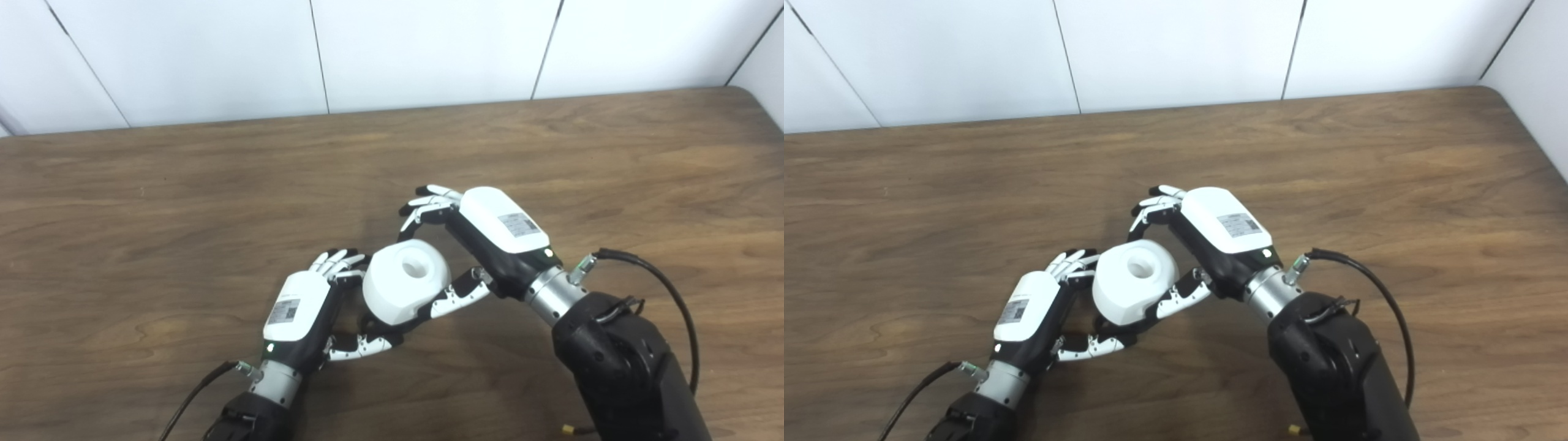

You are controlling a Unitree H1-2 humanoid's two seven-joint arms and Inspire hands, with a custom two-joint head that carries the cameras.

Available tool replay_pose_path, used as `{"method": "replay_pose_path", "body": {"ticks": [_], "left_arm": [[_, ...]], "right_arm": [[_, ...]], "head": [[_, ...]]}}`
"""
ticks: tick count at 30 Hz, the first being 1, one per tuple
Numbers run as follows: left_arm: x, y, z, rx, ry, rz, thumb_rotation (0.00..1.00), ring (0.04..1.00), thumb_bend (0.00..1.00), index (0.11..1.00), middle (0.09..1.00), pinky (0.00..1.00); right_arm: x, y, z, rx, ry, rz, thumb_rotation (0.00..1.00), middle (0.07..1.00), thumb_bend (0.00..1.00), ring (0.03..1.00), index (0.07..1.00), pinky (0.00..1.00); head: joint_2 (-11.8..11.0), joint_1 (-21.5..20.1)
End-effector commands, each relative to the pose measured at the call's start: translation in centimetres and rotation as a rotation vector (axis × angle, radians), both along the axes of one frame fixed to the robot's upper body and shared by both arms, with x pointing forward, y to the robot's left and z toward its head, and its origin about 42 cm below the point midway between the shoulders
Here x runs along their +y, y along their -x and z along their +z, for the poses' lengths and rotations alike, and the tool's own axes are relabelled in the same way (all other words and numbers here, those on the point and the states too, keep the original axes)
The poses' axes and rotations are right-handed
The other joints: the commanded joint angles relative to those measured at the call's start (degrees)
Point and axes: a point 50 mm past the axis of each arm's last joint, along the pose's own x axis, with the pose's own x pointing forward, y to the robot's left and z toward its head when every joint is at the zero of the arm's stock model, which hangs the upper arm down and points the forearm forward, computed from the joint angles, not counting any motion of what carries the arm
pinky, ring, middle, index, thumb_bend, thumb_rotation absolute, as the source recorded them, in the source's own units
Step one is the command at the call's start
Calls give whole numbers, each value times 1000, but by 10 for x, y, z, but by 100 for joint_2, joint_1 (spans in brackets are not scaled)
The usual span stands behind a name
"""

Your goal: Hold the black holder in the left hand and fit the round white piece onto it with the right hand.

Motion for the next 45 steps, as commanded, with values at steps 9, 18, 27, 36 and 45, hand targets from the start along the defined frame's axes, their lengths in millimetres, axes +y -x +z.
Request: {"method": "replay_pose_path", "body": {"ticks": [9,18,27,36,45], "left_arm": [[1,3,-7,38,-36,-24,50,906,522,485,832,926],[0,4,-6,39,-37,-25,50,905,522,485,831,928],[0,3,-6,36,-36,-25,50,903,522,485,829,925],[-2,3,-6,34,-33,-25,50,904,522,485,831,923],[-1,3,-5,34,-37,-24,50,902,522,485,830,919]], "right_arm": [[3,5,14,-36,6,27,142,787,522,898,482,809],[8,10,20,-45,-3,38,142,790,522,899,482,810],[14,11,14,-64,7,46,141,786,522,896,483,831],[15,12,6,-80,23,55,140,780,523,891,482,821],[12,11,5,-78,42,48,140,778,522,891,483,817]], "head": [[1,14],[1,14],[9,22],[15,34],[25,-26]]}}
